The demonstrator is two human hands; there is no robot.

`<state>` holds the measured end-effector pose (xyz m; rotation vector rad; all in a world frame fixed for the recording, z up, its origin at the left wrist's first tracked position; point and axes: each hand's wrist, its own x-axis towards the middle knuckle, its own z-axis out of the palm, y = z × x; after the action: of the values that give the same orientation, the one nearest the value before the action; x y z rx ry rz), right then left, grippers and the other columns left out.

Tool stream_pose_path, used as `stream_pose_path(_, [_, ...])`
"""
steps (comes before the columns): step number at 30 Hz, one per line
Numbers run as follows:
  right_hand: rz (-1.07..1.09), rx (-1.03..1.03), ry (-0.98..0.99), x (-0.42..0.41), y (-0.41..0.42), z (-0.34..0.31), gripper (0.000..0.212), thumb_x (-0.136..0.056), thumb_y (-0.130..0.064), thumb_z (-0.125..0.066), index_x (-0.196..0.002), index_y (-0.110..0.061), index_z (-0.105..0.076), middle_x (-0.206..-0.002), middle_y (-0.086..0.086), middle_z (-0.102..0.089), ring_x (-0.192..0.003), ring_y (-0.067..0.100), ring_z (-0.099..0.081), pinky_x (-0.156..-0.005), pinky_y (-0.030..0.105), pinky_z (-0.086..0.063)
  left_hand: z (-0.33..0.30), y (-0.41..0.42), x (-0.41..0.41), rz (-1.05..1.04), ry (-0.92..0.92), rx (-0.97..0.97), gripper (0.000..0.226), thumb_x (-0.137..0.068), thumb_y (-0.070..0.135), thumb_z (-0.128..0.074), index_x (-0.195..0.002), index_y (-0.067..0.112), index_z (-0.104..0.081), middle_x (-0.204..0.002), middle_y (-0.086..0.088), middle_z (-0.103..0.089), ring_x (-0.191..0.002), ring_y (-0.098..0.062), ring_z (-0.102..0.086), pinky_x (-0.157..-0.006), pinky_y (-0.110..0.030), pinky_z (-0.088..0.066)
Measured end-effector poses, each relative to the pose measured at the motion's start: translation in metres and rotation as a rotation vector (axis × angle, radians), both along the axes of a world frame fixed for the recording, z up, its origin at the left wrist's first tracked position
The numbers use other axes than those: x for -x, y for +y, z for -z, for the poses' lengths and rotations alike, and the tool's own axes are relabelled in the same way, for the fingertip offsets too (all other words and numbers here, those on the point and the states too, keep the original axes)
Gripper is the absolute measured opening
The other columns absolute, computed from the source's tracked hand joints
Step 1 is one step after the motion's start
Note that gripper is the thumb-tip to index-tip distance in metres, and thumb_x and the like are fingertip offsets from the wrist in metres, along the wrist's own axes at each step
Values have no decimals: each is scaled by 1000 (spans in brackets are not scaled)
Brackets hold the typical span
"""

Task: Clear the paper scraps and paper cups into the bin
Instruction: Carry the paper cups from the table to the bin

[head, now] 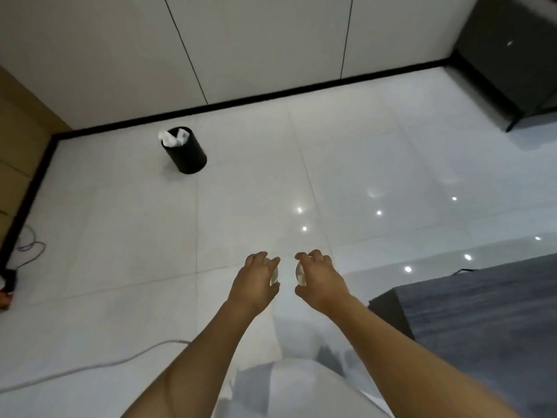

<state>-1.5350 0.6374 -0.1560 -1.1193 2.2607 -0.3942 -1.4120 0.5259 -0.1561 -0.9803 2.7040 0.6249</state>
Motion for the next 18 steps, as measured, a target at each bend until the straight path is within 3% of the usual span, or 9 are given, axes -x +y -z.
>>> stream_pose_path(8, [-190, 30, 43, 41, -130, -17, 68, -82, -20, -65, -143, -23, -35, -135, 3, -41, -123, 22, -38, -90, 35, -50, -12, -104, 10, -192, -5, 9, 58, -90, 29, -57, -144, 25, -36, -150, -1, -29, -139, -19, -22, -104, -33, -38])
stream_pose_path(18, [-301, 45, 53, 168, -310, -23, 69, -81, -25, -66, -143, -24, -35, -136, 2, -39, -125, 23, -38, -90, 34, -49, -30, -270, 124, -343, 16, 26, 58, -90, 28, -59, -143, 23, -38, -149, -2, -32, -138, -19, -25, -104, -34, -39])
